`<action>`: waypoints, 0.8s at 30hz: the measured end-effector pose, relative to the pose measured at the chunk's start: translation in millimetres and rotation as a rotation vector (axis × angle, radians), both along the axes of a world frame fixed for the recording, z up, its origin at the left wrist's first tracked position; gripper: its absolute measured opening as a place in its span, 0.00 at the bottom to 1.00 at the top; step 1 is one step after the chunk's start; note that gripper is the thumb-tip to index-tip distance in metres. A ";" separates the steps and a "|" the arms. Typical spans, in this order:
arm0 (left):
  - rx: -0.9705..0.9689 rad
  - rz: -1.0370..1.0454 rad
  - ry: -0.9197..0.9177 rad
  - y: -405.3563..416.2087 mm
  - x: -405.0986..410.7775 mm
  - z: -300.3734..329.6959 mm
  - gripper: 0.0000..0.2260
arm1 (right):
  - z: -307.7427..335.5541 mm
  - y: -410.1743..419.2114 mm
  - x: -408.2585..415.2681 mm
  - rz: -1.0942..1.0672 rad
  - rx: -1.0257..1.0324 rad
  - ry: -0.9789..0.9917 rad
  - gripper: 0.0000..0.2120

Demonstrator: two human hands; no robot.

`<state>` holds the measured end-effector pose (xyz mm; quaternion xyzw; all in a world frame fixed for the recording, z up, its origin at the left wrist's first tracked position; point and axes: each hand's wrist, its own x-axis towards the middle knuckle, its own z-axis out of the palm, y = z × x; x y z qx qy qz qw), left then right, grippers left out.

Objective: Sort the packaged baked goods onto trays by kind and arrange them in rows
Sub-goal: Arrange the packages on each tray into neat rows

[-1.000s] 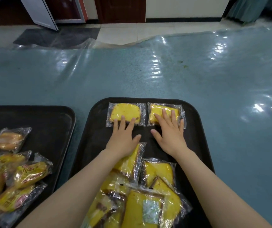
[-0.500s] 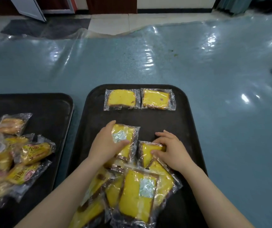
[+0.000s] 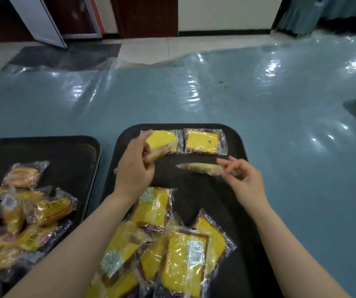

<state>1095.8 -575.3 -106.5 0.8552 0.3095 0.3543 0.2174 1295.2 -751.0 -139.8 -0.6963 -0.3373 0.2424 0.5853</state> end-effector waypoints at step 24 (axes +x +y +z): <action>-0.182 -0.135 0.915 -1.2 19.1 -74.6 0.27 | -33.6 10.5 -5.4 0.350 -0.722 -0.693 0.31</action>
